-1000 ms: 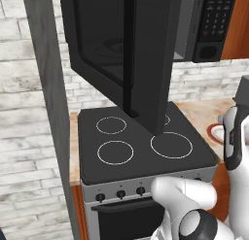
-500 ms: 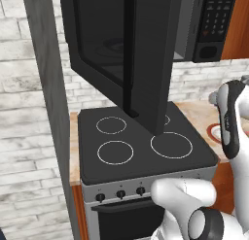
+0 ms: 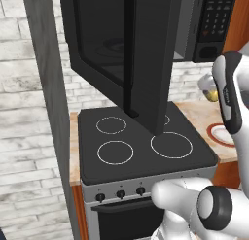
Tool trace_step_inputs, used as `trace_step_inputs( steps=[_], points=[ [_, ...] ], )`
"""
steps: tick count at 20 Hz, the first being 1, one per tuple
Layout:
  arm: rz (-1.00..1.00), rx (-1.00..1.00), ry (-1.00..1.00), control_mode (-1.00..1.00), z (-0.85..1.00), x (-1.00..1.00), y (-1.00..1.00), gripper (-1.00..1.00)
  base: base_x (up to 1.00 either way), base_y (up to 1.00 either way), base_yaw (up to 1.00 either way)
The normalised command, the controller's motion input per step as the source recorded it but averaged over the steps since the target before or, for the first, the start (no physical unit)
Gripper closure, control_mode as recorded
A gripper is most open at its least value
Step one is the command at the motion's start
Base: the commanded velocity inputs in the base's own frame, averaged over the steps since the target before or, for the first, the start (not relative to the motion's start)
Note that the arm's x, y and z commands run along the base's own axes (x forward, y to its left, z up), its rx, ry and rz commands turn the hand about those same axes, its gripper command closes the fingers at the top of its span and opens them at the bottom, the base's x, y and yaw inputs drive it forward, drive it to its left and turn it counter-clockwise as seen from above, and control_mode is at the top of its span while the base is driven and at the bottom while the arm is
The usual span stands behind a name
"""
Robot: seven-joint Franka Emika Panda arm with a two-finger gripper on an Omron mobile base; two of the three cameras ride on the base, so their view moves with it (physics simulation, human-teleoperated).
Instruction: Pick the potato from the counter and place it in the microwave. Then turn on the microwave.
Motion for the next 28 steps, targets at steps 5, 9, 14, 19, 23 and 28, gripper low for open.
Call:
trace_step_inputs(
  steps=[5, 9, 14, 19, 23, 28],
  points=[
    [0.25, 0.0, 0.0, -1.0, 0.0, 0.02, 0.44, 1.0, 0.0, 0.0, 0.0],
    [0.25, 0.0, -0.01, -1.0, 0.0, 0.13, 0.45, 1.0, 0.0, 0.0, 0.0],
    [0.21, 0.0, -0.1, -1.0, 0.07, 0.26, 0.41, 1.0, 0.0, 0.0, 0.0],
    [0.15, 0.04, -0.15, -1.0, 0.1, 0.32, 0.43, 1.0, 0.0, 0.0, 0.0],
    [0.1, 0.06, -0.15, -1.0, 0.2, 0.25, 0.48, 1.0, 0.0, 0.0, 0.0],
    [0.05, 0.04, -0.09, -1.0, 0.42, 0.31, 0.39, 1.0, 0.0, 0.0, 0.0]
  ],
)
